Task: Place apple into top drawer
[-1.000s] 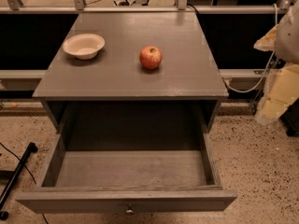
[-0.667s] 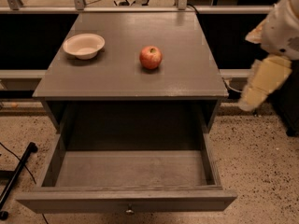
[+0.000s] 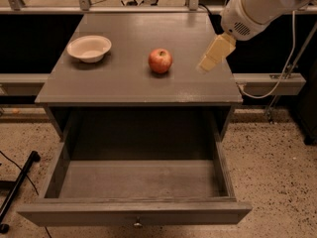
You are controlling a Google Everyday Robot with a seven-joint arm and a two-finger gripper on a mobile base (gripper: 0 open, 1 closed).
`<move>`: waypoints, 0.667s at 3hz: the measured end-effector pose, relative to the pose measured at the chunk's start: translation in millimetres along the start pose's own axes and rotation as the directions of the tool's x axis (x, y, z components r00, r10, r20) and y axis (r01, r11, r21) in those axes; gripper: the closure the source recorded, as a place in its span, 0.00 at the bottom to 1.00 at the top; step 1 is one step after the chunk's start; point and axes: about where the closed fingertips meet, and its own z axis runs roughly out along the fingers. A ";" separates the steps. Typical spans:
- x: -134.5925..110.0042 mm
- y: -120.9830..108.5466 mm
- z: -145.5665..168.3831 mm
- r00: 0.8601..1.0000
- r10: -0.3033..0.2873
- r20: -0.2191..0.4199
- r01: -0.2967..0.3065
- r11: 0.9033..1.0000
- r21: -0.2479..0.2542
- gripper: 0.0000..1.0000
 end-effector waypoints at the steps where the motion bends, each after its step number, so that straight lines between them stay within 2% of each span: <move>1: -21.9 -24.8 44.9 0.988 0.063 0.140 -0.062 0.998 -0.012 0.00; 2: -38.0 -27.8 100.1 0.958 0.150 0.243 -0.129 0.986 -0.103 0.00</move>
Offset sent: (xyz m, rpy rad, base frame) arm 0.1308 0.0871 -0.0867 0.4914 0.0749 0.0658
